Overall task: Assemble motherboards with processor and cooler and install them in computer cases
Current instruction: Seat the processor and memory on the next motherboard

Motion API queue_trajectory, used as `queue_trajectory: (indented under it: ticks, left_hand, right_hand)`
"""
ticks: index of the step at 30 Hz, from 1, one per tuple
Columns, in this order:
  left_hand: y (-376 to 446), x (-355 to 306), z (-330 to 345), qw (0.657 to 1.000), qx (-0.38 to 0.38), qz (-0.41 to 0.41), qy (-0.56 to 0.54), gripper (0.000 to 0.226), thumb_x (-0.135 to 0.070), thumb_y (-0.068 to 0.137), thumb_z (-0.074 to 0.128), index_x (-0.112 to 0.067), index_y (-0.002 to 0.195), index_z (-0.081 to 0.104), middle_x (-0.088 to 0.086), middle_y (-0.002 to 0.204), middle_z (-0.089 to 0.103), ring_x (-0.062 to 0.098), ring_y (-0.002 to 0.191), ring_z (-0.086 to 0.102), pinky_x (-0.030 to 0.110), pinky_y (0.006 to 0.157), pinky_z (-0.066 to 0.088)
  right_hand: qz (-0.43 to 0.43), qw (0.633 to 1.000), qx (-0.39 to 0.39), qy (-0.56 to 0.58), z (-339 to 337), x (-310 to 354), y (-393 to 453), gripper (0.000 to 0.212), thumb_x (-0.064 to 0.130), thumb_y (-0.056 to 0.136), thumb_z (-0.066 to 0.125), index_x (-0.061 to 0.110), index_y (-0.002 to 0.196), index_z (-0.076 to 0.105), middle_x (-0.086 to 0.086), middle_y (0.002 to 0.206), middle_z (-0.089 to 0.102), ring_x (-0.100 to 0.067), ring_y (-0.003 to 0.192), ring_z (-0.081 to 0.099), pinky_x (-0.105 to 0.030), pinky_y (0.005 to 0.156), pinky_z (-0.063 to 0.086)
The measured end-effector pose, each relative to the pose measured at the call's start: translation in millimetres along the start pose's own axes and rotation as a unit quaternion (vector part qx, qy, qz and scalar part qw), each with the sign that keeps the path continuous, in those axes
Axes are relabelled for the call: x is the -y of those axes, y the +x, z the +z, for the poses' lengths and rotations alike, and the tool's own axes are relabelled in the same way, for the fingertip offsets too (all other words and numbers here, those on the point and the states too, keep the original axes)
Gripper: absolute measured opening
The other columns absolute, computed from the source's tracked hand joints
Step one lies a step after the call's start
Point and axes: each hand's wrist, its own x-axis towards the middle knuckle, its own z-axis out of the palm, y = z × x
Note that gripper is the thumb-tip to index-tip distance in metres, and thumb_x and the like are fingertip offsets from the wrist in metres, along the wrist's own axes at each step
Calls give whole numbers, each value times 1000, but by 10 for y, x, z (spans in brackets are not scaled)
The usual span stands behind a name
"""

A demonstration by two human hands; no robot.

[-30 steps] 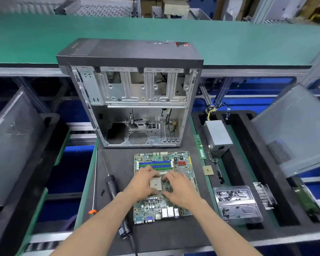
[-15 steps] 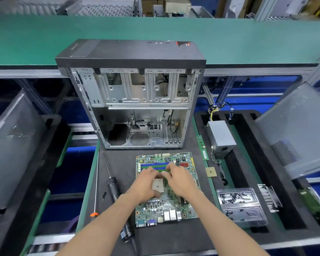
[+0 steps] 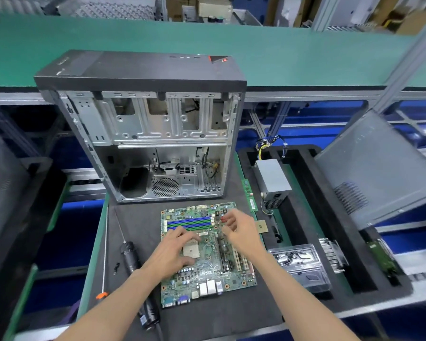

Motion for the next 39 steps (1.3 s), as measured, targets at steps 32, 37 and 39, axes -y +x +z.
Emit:
queue_trajectory:
  ticks: [32, 37, 39]
  left_hand:
    - [-94, -84, -79, 1000, 7, -13, 3, 56, -37, 83, 79, -42, 133, 53, -11, 127, 46, 10, 124, 40, 28, 107, 33]
    - [-183, -53, -91, 1000, 4, -5, -10, 62, -36, 84, 78, -34, 140, 51, -8, 135, 48, 11, 128, 42, 29, 109, 34]
    - [-224, -38, -92, 1000, -11, -9, -18, 64, -36, 82, 80, -33, 140, 52, -9, 132, 50, 11, 124, 45, 29, 106, 37]
  right_hand:
    - [-131, 981, 92, -108, 29, -66, -400, 61, 21, 83, 78, 18, 137, 48, 4, 125, 64, -12, 111, 59, -28, 97, 48]
    - [-158, 976, 101, -108, 257, 19, -425, 56, 24, 84, 77, 18, 133, 50, 5, 125, 61, -11, 115, 56, -26, 100, 46]
    - [-167, 975, 100, -111, 313, 32, -436, 56, 25, 83, 77, 18, 132, 50, 5, 124, 60, -9, 114, 55, -20, 98, 43]
